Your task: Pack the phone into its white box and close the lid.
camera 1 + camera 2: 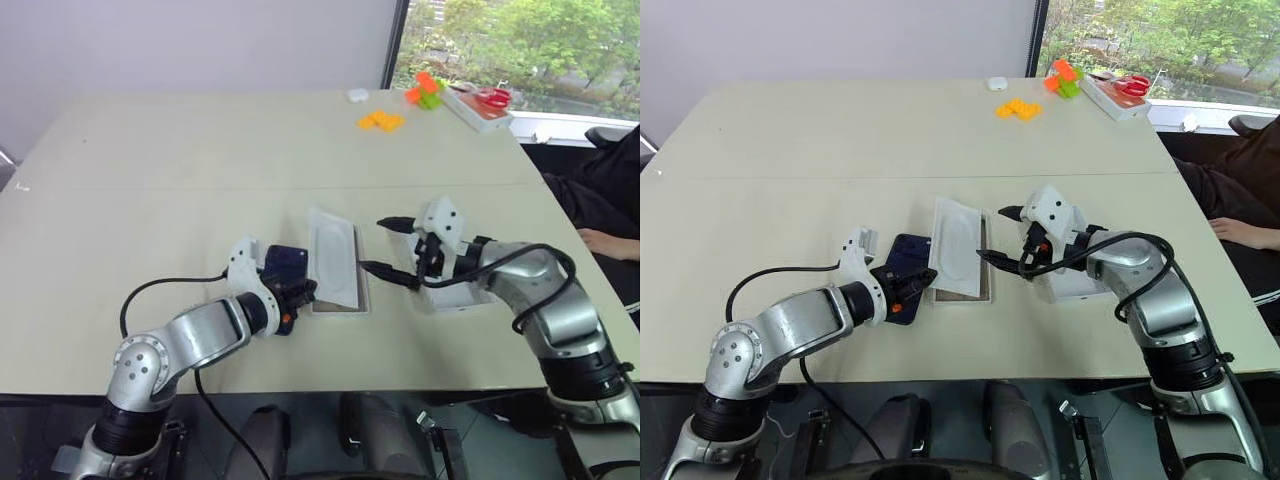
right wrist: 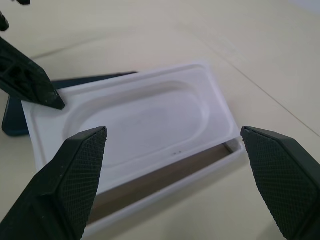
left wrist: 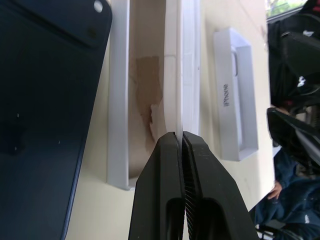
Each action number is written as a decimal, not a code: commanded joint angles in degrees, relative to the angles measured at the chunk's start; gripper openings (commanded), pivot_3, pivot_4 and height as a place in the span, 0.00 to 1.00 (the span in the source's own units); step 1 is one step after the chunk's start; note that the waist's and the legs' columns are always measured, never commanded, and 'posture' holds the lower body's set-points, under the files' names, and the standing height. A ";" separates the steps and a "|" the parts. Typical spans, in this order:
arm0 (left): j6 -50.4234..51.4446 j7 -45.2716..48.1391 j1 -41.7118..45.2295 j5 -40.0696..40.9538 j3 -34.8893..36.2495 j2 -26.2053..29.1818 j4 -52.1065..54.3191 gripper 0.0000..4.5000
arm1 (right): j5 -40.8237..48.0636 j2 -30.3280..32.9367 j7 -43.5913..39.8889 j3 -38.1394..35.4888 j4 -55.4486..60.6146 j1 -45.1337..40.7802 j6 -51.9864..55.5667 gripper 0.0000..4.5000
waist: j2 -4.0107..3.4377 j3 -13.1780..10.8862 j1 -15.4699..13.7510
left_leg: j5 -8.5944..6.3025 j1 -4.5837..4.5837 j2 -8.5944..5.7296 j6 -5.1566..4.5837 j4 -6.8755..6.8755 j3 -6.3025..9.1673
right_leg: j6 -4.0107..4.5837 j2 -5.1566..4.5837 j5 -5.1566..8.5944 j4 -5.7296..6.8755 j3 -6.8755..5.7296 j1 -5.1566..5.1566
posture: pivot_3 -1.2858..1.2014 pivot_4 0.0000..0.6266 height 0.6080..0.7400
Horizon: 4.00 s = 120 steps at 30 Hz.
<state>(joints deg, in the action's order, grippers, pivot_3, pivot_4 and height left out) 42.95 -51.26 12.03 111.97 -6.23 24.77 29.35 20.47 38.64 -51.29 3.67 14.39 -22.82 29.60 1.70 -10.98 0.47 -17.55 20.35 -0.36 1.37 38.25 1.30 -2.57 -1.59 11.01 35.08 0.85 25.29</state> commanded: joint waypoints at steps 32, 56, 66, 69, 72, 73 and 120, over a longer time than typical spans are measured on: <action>2.99 12.21 1.48 1.03 1.96 12.70 4.55 0.99 | -0.45 0.32 1.01 -1.31 0.38 -1.33 -0.51 1.00 | 0.00 -0.02 0.24 | 0.00 -0.02 0.02 0.00 -0.01 -0.04 | -0.18 0.06 0.13 -0.01 0.00 0.02 | 0.52 0.24 1.00; -17.66 85.09 -31.87 -63.72 21.32 29.28 8.09 1.00 | -10.43 -6.96 13.03 19.38 4.05 -12.26 22.72 0.01 | -0.25 -0.21 0.62 | -0.16 0.37 0.29 -0.25 -0.26 -0.57 | -0.19 -0.05 0.16 -0.63 -0.01 0.36 | 0.52 0.24 1.00; -14.35 89.03 -32.69 -65.60 21.81 26.91 9.34 1.00 | -12.93 -12.25 17.13 20.04 -3.81 -15.60 27.53 0.01 | -0.22 -0.18 0.62 | -0.18 1.08 0.28 -0.31 -0.15 -0.65 | -0.04 -0.02 -0.05 -0.50 0.01 1.11 | 0.52 0.24 1.00; -13.69 88.57 -31.86 -66.16 21.60 25.76 9.78 1.00 | -15.48 -12.22 18.28 21.74 -5.30 -16.24 26.43 0.01 | -0.22 -0.17 0.63 | -0.18 1.04 0.29 -0.31 -0.14 -0.65 | -0.04 0.00 -0.04 -0.44 0.01 1.10 | 0.52 0.24 1.00; -13.19 88.38 -31.46 -67.50 20.97 24.79 9.95 1.00 | -16.59 -11.92 18.20 22.36 -5.49 -15.98 25.51 0.01 | -0.22 -0.16 0.63 | -0.18 1.02 0.28 -0.31 -0.11 -0.65 | -0.05 0.01 -0.05 -0.34 0.01 1.11 | 0.52 0.24 1.00; -12.95 88.37 -31.35 -67.75 20.65 24.48 10.18 1.00 | -16.81 -11.45 17.68 22.52 -4.92 -15.84 24.82 0.01 | -0.22 -0.16 0.62 | -0.18 1.01 0.28 -0.31 -0.08 -0.65 | -0.06 0.01 -0.05 -0.29 0.02 1.11 | 0.52 0.24 1.00; 15.98 66.43 -18.16 -56.13 27.23 13.72 2.88 1.00 | -20.41 -11.87 14.38 39.55 4.69 -23.57 31.72 0.01 | -0.12 -0.08 0.66 | 0.01 0.86 0.18 -0.02 0.08 -0.16 | -0.08 0.04 -0.22 0.21 -0.04 1.04 | 0.52 0.24 1.00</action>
<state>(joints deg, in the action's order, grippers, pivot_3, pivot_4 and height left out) 57.87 16.78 -7.05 54.85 21.04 38.92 31.93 1.34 26.82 -36.59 42.07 19.58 -45.29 62.58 1.58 -11.06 1.14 -17.54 21.19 -0.17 1.35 38.34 1.14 -2.65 -1.56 10.79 35.30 0.81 26.33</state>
